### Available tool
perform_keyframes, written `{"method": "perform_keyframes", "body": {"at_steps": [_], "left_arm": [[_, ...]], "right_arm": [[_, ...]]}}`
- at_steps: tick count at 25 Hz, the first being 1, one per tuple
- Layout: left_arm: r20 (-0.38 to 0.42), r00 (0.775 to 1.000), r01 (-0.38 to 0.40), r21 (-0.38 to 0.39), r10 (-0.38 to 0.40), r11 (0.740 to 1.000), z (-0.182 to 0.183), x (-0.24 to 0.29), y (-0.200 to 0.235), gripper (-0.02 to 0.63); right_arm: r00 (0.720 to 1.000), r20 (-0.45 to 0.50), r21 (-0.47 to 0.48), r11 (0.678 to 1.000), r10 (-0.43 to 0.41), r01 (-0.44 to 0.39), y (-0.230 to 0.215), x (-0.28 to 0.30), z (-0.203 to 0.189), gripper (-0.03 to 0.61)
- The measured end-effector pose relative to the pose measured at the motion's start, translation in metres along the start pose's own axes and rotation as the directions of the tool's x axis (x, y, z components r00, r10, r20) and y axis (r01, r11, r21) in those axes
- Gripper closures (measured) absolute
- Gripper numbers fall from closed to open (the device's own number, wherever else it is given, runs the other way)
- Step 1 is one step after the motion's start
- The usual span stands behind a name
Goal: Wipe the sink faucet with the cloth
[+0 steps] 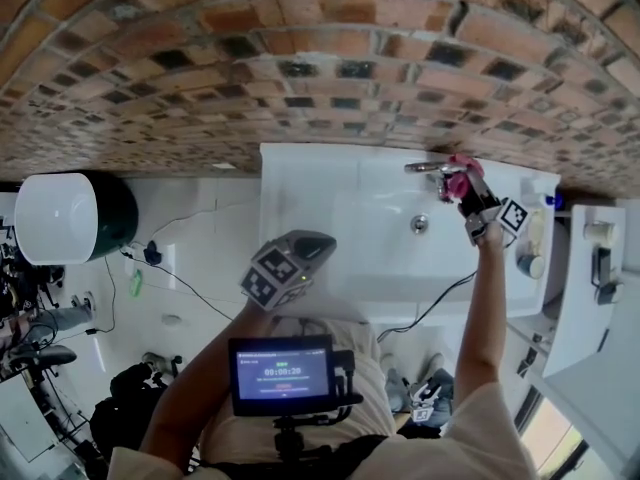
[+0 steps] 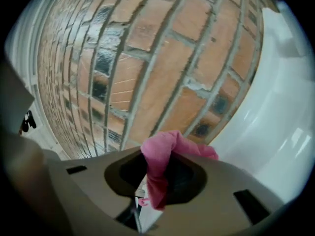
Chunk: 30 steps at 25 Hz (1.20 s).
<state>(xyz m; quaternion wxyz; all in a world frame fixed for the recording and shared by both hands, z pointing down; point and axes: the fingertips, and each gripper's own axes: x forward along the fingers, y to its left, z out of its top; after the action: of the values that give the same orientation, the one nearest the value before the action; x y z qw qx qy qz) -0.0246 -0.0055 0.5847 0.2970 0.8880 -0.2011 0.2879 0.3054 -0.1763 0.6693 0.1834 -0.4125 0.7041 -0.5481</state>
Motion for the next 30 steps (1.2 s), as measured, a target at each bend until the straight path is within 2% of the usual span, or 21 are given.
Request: {"method": "perform_keyframes", "body": {"at_steps": [3, 5, 7, 10, 12, 15, 18, 20, 25, 27, 30], "left_arm": [[0.000, 1.000, 0.007, 0.027, -0.007, 1.000, 0.011, 0.003, 0.010, 0.621], [0.001, 1.000, 0.021, 0.047, -0.021, 0.999, 0.020, 0.005, 0.011, 0.621], [-0.002, 0.999, 0.038, 0.074, -0.038, 0.997, 0.033, 0.011, 0.011, 0.621], [-0.014, 0.998, 0.057, 0.127, -0.056, 0.990, 0.051, 0.026, 0.013, 0.621], [-0.024, 0.998, 0.069, 0.153, -0.066, 0.986, 0.057, 0.034, 0.011, 0.621], [-0.024, 0.996, 0.087, 0.171, -0.084, 0.982, 0.064, 0.043, 0.005, 0.621], [-0.025, 0.995, 0.099, 0.176, -0.096, 0.979, 0.067, 0.046, 0.000, 0.621], [-0.025, 0.995, 0.099, 0.175, -0.096, 0.979, 0.066, 0.045, 0.000, 0.621], [-0.018, 0.997, 0.077, 0.154, -0.076, 0.985, 0.058, 0.036, 0.009, 0.621], [-0.015, 0.998, 0.065, 0.142, -0.063, 0.988, 0.054, 0.032, 0.014, 0.621], [-0.011, 0.999, 0.047, 0.123, -0.046, 0.991, 0.048, 0.027, 0.019, 0.621]], "right_arm": [[0.995, 0.025, -0.198, 0.975, -0.100, 0.103, 0.024, -0.011, 0.014, 0.477], [0.994, 0.029, -0.247, 0.962, -0.110, 0.113, 0.050, -0.006, 0.008, 0.479], [0.987, 0.030, -0.329, 0.931, -0.156, 0.157, 0.072, -0.006, 0.004, 0.479], [0.989, 0.030, -0.457, 0.877, -0.147, 0.145, 0.117, 0.001, 0.001, 0.479], [0.987, 0.028, -0.493, 0.857, -0.160, 0.153, 0.137, 0.007, -0.010, 0.479], [0.986, -0.031, -0.556, 0.823, -0.164, 0.119, 0.160, 0.024, -0.040, 0.479], [0.978, -0.063, -0.657, 0.746, -0.201, 0.111, 0.174, 0.052, -0.068, 0.480], [0.969, -0.085, -0.694, 0.711, -0.234, 0.111, 0.177, 0.066, -0.085, 0.480], [0.922, -0.170, -0.750, 0.652, -0.349, 0.109, 0.155, 0.086, -0.134, 0.482], [0.888, -0.201, -0.772, 0.624, -0.415, 0.117, 0.131, 0.093, -0.154, 0.482], [0.838, -0.225, -0.783, 0.604, -0.498, 0.149, 0.092, 0.092, -0.175, 0.482]]}}
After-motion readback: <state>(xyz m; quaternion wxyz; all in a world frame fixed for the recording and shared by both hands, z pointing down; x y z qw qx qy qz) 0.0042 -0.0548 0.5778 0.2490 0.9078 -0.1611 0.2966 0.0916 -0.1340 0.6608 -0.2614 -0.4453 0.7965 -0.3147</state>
